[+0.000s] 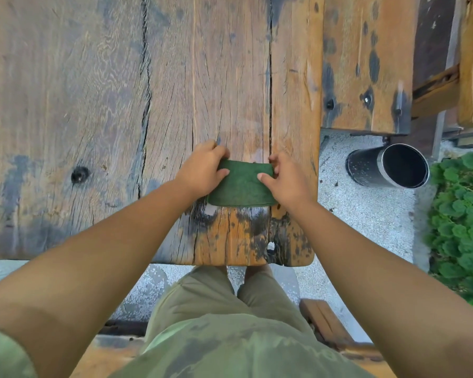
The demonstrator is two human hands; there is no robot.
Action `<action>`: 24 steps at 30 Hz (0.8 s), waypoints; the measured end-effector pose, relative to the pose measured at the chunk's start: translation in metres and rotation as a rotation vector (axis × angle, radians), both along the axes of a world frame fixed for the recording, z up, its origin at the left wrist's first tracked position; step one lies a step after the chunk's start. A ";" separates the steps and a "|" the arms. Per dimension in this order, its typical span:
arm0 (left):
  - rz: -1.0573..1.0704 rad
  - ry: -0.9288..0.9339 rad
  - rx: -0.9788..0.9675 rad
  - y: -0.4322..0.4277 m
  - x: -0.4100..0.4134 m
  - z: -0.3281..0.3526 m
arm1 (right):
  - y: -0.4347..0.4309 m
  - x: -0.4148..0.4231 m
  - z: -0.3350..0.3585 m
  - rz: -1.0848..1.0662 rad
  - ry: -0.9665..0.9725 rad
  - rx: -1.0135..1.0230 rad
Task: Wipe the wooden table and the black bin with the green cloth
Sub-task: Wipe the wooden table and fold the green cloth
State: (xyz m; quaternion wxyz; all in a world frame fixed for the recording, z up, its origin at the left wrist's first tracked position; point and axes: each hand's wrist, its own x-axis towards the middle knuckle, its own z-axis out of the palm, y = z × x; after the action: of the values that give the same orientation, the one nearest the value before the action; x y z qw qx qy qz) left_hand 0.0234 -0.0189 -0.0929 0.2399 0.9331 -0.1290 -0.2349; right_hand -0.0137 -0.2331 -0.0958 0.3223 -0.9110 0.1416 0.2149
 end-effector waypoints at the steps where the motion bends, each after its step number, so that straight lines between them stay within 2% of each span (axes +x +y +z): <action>1: -0.010 0.032 -0.010 -0.001 0.004 -0.001 | 0.001 0.003 -0.002 -0.001 0.004 -0.003; 7: -0.044 0.067 0.019 0.004 0.021 -0.006 | -0.004 0.026 -0.008 -0.049 0.032 0.024; 15: -0.005 0.061 0.082 -0.002 0.026 -0.008 | 0.004 0.029 -0.014 0.025 0.005 -0.168; 18: 0.028 0.141 0.089 -0.007 0.031 -0.005 | 0.003 0.030 -0.012 0.000 0.032 -0.118; 21: -0.039 0.180 0.105 -0.009 0.032 0.000 | 0.002 0.030 -0.007 -0.029 0.021 -0.019; 24: 0.021 0.228 0.022 -0.002 0.026 0.003 | -0.003 0.028 0.005 -0.043 -0.049 0.114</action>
State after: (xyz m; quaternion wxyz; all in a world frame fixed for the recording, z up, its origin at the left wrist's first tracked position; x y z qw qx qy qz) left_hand 0.0489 -0.0213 -0.0895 0.2451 0.9042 -0.0883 -0.3384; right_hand 0.0142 -0.2361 -0.0905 0.3814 -0.8929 0.1409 0.1935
